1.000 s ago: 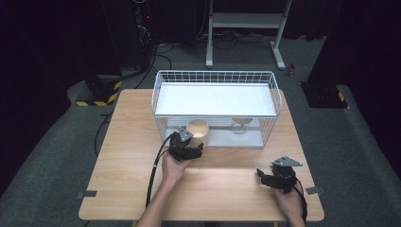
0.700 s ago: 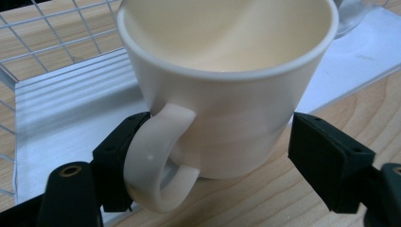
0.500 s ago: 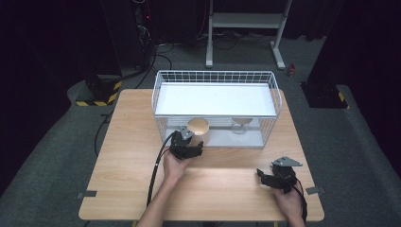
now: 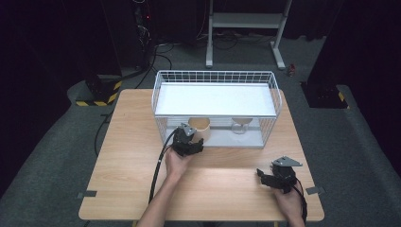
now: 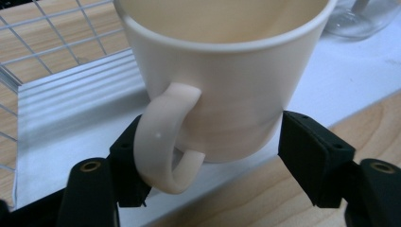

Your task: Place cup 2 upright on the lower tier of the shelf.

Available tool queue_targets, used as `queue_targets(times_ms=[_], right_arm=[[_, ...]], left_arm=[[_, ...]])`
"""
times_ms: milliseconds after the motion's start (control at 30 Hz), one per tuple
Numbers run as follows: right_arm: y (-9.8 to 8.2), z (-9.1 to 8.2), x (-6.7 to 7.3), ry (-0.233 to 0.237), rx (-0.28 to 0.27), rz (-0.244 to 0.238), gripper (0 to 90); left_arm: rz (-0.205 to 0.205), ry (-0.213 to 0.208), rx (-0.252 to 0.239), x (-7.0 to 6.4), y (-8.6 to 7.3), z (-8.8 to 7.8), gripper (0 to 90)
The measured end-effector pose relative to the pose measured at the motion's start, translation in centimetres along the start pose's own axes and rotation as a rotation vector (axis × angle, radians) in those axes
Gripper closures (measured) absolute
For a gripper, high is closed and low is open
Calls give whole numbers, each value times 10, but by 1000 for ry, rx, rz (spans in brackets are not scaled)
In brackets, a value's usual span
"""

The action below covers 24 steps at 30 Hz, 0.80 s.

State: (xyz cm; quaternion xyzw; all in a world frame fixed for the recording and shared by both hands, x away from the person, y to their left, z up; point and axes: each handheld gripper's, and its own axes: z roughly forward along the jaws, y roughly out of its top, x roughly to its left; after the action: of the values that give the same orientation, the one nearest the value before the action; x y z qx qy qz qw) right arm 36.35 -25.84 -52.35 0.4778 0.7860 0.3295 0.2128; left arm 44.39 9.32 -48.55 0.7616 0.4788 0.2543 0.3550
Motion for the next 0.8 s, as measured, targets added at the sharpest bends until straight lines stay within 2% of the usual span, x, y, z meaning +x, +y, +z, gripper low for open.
queue_targets(times_ms=[267, 400, 433, 467, 500, 533, 800], right_arm=[[0, 0, 0, 1, 0, 0, 263], [0, 0, 0, 1, 0, 0, 263], [0, 0, 0, 0, 0, 0, 263], [0, 0, 0, 0, 0, 0, 263], [0, 0, 0, 0, 0, 0, 263], [0, 0, 0, 0, 0, 0, 263], [0, 0, 0, 1, -1, -3, 262]], left_arm=[[-24, 0, -16, 1, 0, 5, 383], [-23, 2, -20, 2, 0, 9, 391], [-31, 3, -16, 1, 0, 10, 391], [-18, 9, -8, 2, 0, 11, 392], [-31, 5, -7, 0, -1, 12, 393], [-21, 8, 0, 1, -1, 12, 396], [-32, 23, -14, 1, -1, 17, 441]])
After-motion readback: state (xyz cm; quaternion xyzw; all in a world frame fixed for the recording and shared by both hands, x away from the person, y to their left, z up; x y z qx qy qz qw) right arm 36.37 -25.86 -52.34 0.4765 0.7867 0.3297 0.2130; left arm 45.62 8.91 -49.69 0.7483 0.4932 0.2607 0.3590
